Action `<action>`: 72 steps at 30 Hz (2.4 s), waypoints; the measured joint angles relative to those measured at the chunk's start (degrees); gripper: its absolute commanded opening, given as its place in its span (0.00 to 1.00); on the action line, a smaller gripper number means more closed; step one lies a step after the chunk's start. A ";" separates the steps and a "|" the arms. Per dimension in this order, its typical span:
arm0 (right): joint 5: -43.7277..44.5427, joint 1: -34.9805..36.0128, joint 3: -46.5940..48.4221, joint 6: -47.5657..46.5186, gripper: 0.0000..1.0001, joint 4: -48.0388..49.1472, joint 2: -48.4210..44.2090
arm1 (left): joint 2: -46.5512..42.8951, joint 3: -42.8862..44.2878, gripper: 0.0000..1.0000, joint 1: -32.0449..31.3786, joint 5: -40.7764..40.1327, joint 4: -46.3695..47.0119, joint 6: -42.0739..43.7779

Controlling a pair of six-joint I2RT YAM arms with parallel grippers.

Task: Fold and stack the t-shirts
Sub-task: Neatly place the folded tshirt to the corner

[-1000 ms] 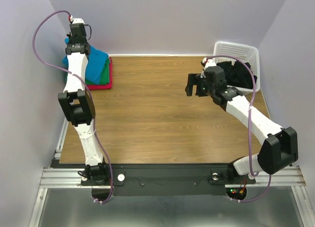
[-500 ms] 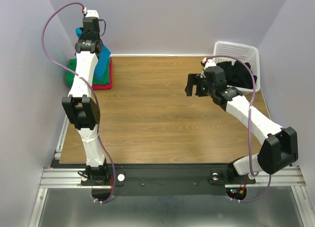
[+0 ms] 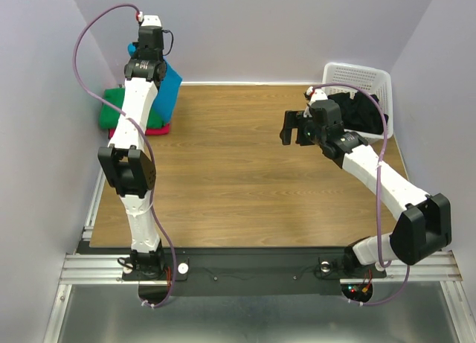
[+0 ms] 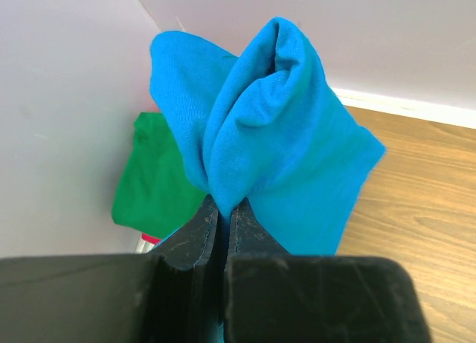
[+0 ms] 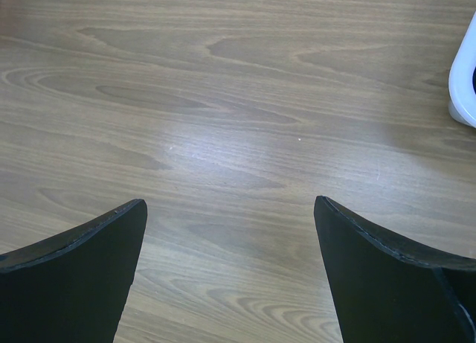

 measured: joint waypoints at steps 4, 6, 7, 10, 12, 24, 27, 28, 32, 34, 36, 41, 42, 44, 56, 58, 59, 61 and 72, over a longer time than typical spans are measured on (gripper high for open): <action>0.00 0.00 0.00 0.00 1.00 0.00 0.00 | 0.50 -0.52 0.00 0.46 -0.39 0.59 0.02; 0.02 0.00 0.00 0.00 1.00 0.00 0.00 | 0.61 -1.70 0.00 0.92 -0.33 1.29 0.02; 0.02 0.00 0.00 0.00 1.00 0.00 0.00 | 1.03 -2.14 0.00 1.31 -0.28 1.42 0.02; 0.04 0.00 0.00 0.00 1.00 -0.02 0.00 | 2.80 -2.16 0.00 2.21 -0.11 1.77 0.02; 0.04 0.00 0.00 0.00 1.00 0.00 0.00 | 4.37 -2.16 0.00 2.78 0.22 1.77 0.00; 0.04 0.00 0.00 0.00 1.00 -0.02 0.00 | 5.03 -2.19 0.00 1.49 3.50 2.21 -1.84; 0.09 0.00 0.00 0.00 1.00 -0.02 0.00 | 5.03 -2.19 0.00 0.52 3.93 2.19 -2.32; 0.09 0.00 0.00 0.00 1.00 -0.02 0.00 | 5.03 -2.12 0.00 0.35 4.26 2.12 -2.51; 0.11 0.00 0.00 0.00 1.00 -0.02 0.00 | 5.03 -1.60 0.00 -0.44 5.03 1.81 -3.04; 0.13 0.00 0.00 0.00 1.00 -0.02 0.00 | 5.03 -1.36 0.00 -0.61 5.46 1.75 -3.28; 0.11 0.00 0.00 0.00 1.00 -0.02 0.00 | 5.03 -1.05 0.00 -0.61 6.03 1.73 -3.48; 0.11 0.00 0.00 0.00 1.00 -0.04 0.00 | 5.03 -0.31 0.00 -0.63 6.58 1.77 -3.65; 0.11 0.00 0.00 0.00 1.00 -0.04 0.00 | 5.03 -0.31 0.00 -0.61 6.69 1.75 -3.65; 0.13 0.00 0.00 0.02 1.00 -0.04 0.00 | 5.03 -0.31 0.00 -0.61 7.78 1.75 -3.87; 0.28 0.00 0.00 0.00 1.00 -0.02 0.31 | 5.03 -0.28 0.00 -0.74 14.43 1.81 -5.51; 0.28 0.00 0.00 0.00 1.00 -0.04 0.61 | 5.03 -0.28 0.00 -0.83 15.15 1.81 -5.49; 0.28 0.00 0.00 0.00 1.00 -0.04 0.70 | 5.03 -0.28 0.00 -1.01 15.50 1.86 -5.44; 0.28 0.00 0.00 0.00 1.00 -0.15 0.79 | 5.03 -0.28 0.00 -1.09 16.09 2.25 -5.44; 0.28 0.00 0.00 0.00 1.00 -0.52 1.01 | 5.03 -2.32 0.00 0.11 13.09 4.52 -1.90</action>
